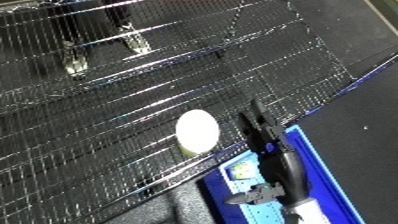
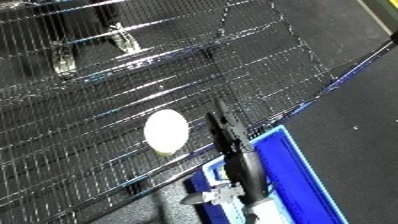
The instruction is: Pick up the object and place it into the box
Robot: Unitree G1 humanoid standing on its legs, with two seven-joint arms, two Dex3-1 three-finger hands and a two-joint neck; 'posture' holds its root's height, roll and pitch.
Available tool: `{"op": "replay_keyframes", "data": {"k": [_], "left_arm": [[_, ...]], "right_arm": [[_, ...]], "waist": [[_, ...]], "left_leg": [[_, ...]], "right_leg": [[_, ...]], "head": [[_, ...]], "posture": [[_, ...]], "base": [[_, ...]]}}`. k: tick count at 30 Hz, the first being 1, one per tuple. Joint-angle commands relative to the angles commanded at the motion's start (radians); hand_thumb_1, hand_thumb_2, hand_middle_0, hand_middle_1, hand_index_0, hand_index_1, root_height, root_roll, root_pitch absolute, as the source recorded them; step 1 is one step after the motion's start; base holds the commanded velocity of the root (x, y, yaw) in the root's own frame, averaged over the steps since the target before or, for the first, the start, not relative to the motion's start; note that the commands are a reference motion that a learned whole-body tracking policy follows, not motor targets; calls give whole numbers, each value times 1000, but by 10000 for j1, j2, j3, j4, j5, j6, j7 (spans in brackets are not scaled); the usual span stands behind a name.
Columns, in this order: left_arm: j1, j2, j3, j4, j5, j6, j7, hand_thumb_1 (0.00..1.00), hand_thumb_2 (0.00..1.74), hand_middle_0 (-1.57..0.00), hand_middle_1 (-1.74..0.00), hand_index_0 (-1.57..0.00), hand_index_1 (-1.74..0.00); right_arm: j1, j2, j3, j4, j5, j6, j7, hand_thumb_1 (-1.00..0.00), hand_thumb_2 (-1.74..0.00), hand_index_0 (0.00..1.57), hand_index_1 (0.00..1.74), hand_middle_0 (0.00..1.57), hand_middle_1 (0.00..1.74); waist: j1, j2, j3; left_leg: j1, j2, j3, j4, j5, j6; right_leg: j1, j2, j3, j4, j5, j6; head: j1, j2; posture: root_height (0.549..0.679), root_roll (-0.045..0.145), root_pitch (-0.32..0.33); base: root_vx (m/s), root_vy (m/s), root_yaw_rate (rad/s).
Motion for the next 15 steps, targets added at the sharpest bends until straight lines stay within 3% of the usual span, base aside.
{"op": "replay_keyframes", "data": {"k": [6, 15], "left_arm": [[70, 134, 24, -63, 10, 83, -24, 1000, 1740, -1570, -1740, -1570, -1740], [48, 231, -91, -141, -56, 125, 61, 1000, 1740, -1570, -1740, -1570, -1740]], "right_arm": [[-161, -71, -34, 286, -526, -54, -632, 0, 0, 0, 0, 0, 0], [-543, -255, 59, 875, -1144, -78, -1704, 0, 0, 0, 0, 0, 0]], "waist": [[102, -11, 0], [207, 81, 0]], "left_leg": [[-231, -36, -71, 288, -90, 56], [-503, -95, -64, 514, -184, 84]], "right_leg": [[-151, 5, -54, 214, -23, -12], [-383, -18, -48, 413, -72, -27]], "head": [[47, -134], [91, -334]], "posture": [[644, 56, 72], [642, 56, 81]], "base": [[39, -22, 47], [36, 2, 26]]}}
